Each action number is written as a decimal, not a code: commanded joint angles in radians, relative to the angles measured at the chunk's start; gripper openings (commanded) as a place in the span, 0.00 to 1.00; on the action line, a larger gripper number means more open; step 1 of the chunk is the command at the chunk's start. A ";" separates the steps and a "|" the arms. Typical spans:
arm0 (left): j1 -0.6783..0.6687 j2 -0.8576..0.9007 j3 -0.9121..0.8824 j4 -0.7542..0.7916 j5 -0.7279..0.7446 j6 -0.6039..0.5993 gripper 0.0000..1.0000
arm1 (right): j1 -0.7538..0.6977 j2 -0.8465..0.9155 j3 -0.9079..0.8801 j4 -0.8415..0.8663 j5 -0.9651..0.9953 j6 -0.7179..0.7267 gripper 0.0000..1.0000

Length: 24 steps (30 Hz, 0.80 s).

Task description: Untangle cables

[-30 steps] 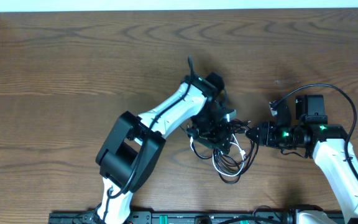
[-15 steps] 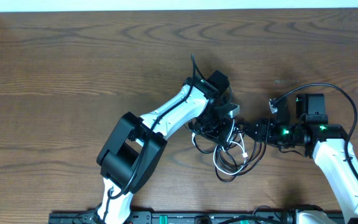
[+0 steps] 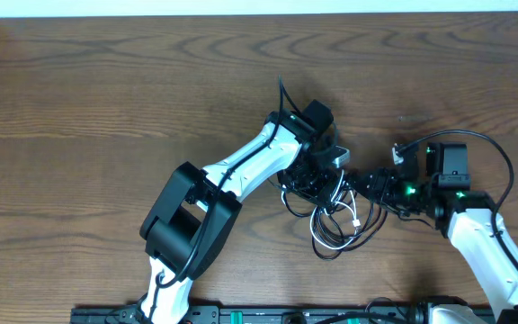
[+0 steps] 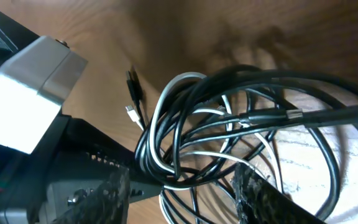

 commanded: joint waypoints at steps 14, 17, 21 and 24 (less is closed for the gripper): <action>0.000 0.000 -0.006 0.032 -0.013 -0.003 0.27 | 0.071 -0.002 -0.043 0.116 0.008 0.067 0.39; 0.000 0.000 -0.006 0.037 -0.013 -0.003 0.08 | 0.072 -0.002 -0.054 0.121 0.032 0.108 0.40; 0.000 0.000 -0.006 0.045 -0.013 -0.003 0.08 | 0.074 -0.002 -0.073 0.123 0.032 0.108 0.42; 0.000 0.000 -0.006 0.044 -0.012 -0.003 0.08 | 0.084 -0.002 -0.089 0.159 0.031 0.110 0.42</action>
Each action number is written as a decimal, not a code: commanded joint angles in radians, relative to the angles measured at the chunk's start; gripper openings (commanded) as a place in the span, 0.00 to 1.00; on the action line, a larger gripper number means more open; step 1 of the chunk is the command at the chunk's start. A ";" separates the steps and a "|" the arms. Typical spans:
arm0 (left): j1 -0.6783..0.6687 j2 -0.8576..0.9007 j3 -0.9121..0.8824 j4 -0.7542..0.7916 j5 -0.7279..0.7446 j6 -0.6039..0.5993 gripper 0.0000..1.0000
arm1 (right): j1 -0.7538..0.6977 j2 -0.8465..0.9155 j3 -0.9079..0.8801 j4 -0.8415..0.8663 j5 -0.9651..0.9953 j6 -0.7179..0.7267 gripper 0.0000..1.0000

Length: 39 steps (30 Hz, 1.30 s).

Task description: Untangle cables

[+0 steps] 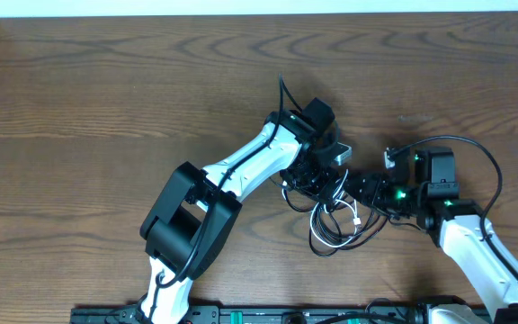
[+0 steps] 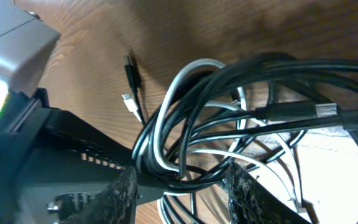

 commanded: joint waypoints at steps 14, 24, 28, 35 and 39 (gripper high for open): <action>0.000 0.000 -0.006 -0.003 0.002 0.000 0.08 | 0.077 0.024 -0.027 0.093 0.092 0.074 0.30; 0.000 0.000 -0.006 -0.003 0.002 0.000 0.08 | 0.081 0.072 -0.027 0.142 0.099 0.074 0.31; 0.000 0.000 -0.006 -0.004 0.002 0.000 0.08 | 0.084 0.097 -0.027 0.165 0.078 0.079 0.31; 0.000 0.000 -0.006 -0.005 0.002 0.000 0.08 | 0.100 0.106 -0.027 0.194 0.070 0.077 0.23; 0.000 0.000 -0.006 -0.005 0.002 0.000 0.08 | 0.100 0.107 -0.027 0.194 0.074 0.077 0.21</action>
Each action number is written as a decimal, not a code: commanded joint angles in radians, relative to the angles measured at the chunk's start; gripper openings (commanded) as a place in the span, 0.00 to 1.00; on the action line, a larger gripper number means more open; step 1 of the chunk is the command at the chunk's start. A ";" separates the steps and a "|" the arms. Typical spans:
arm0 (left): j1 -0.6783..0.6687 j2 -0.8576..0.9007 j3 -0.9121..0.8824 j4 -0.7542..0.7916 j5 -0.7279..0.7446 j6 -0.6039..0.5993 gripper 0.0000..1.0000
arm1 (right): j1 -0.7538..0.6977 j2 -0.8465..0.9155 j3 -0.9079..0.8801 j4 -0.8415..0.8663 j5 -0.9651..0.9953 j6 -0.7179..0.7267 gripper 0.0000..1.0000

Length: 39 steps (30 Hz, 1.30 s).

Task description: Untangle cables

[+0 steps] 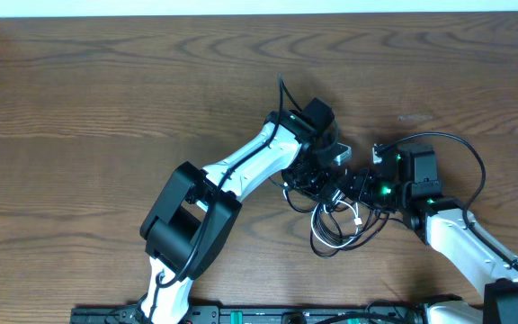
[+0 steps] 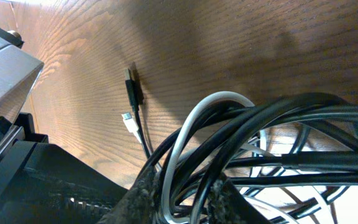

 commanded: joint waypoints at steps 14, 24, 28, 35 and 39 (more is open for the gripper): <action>0.000 0.000 -0.006 -0.019 -0.151 -0.046 0.08 | -0.041 0.002 -0.009 -0.057 -0.043 -0.103 0.01; 0.000 0.000 -0.006 -0.040 -0.168 -0.045 0.07 | -0.158 -0.041 -0.009 -0.136 -0.221 -0.235 0.01; 0.000 0.000 -0.006 -0.040 -0.168 -0.045 0.08 | -0.212 -0.082 -0.009 -0.146 -0.327 -0.260 0.01; 0.000 0.000 -0.006 -0.045 -0.252 -0.046 0.08 | -0.320 -0.152 -0.007 -0.156 -0.434 -0.219 0.01; 0.000 0.000 -0.006 -0.077 -0.334 -0.046 0.08 | -0.382 -0.162 -0.003 -0.158 -0.592 -0.203 0.01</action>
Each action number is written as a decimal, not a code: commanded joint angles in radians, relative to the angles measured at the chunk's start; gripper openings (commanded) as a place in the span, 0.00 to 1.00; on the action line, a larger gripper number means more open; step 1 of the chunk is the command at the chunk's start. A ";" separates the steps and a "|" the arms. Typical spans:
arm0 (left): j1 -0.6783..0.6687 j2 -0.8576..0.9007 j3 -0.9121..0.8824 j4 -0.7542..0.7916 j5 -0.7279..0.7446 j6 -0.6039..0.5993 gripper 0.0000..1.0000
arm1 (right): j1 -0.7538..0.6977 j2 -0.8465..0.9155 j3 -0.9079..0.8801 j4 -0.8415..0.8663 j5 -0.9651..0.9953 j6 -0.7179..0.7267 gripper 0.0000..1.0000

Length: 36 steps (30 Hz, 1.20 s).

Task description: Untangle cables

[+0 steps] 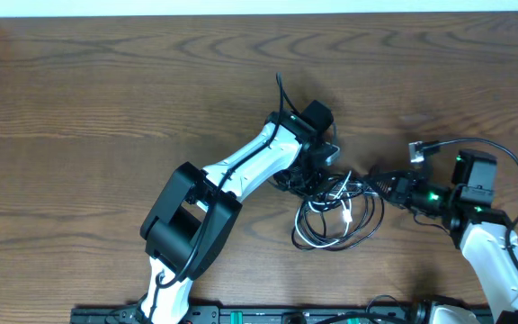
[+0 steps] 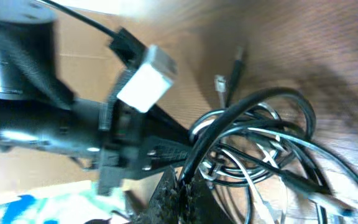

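A tangle of black and white cables [image 1: 335,216] lies on the wooden table, its loops fanned out in the right wrist view [image 2: 260,143]. My left gripper [image 1: 317,177] sits at the tangle's left edge, where the strands converge on its dark fingers [image 2: 166,140]; it looks shut on them. To the right of the tangle, my right gripper [image 1: 373,184] is shut on a black strand, which runs up from between the fingertips [image 2: 182,190]. A white plug [image 1: 347,214] lies inside the loops.
Two loose plug ends, one black [image 2: 238,59] and one white [image 2: 219,84], rest on the table beyond the tangle. A black cable [image 1: 502,162] arches over my right wrist. A black rail [image 1: 241,315] runs along the near edge.
My right gripper has shut on a black strand and now sits farther right. The tangle's loops are drawn out wider and lie a little lower and to the right. The left arm has barely moved.
My right gripper was open just right of the tangle with the left gripper at the tangle's left edge. At each later moment it stood closer in, its fingers around the bundle. Now it is shut on a black strand and back to the right, the loops spread.
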 commanded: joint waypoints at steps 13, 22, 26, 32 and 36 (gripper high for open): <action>0.001 0.000 -0.006 -0.082 -0.232 -0.007 0.08 | -0.059 -0.090 0.087 -0.084 -0.232 0.012 0.01; 0.001 0.000 -0.006 -0.082 -0.232 -0.035 0.08 | -0.059 -0.093 0.333 -0.607 0.250 -0.240 0.01; 0.001 0.000 -0.006 -0.078 -0.232 -0.035 0.08 | -0.059 -0.092 0.501 -0.852 0.633 -0.340 0.01; 0.001 0.000 -0.006 -0.047 -0.209 -0.054 0.08 | -0.058 -0.093 0.595 -0.921 0.655 -0.329 0.01; 0.001 0.000 -0.006 -0.019 -0.139 -0.054 0.08 | -0.057 -0.077 0.595 -0.948 0.657 -0.331 0.04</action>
